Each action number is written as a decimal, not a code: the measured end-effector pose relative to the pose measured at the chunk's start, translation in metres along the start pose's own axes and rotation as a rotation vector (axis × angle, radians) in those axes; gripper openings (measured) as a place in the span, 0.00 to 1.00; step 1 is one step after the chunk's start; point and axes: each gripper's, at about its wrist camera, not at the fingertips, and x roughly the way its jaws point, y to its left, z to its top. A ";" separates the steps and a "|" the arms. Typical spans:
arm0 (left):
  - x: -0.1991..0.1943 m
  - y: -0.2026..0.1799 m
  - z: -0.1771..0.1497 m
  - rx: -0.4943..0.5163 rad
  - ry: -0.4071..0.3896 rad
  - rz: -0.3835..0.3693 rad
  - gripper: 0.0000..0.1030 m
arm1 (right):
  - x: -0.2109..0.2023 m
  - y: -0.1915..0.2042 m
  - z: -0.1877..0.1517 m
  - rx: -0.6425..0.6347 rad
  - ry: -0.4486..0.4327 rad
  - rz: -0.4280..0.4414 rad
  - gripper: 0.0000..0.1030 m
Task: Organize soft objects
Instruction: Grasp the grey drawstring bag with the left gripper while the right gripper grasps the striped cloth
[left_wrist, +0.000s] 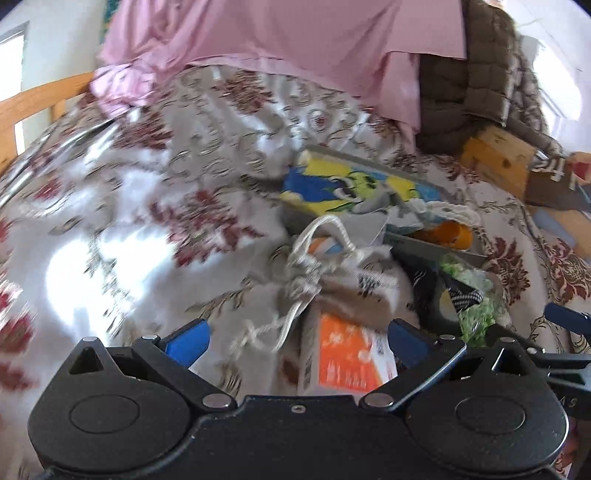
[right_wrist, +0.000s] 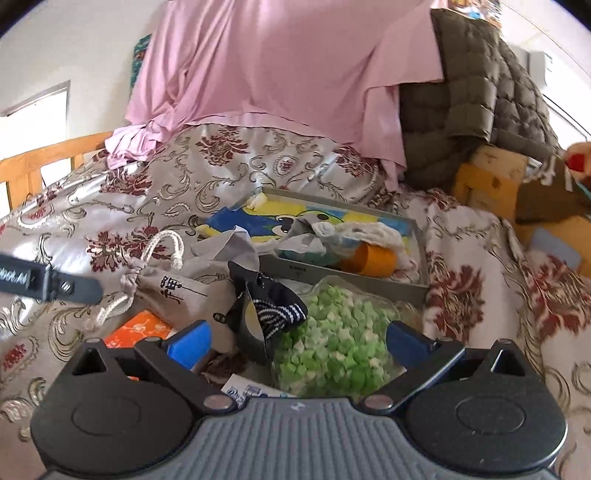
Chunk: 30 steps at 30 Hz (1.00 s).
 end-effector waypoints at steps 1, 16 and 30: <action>0.006 0.000 0.003 0.009 -0.005 -0.008 0.99 | 0.005 0.001 0.000 -0.016 0.000 0.007 1.00; 0.079 0.011 0.022 -0.074 -0.025 -0.153 0.99 | 0.055 0.010 -0.001 -0.102 0.011 0.008 0.83; 0.088 0.016 0.019 -0.148 0.014 -0.242 0.65 | 0.055 0.018 -0.003 -0.132 0.004 0.022 0.27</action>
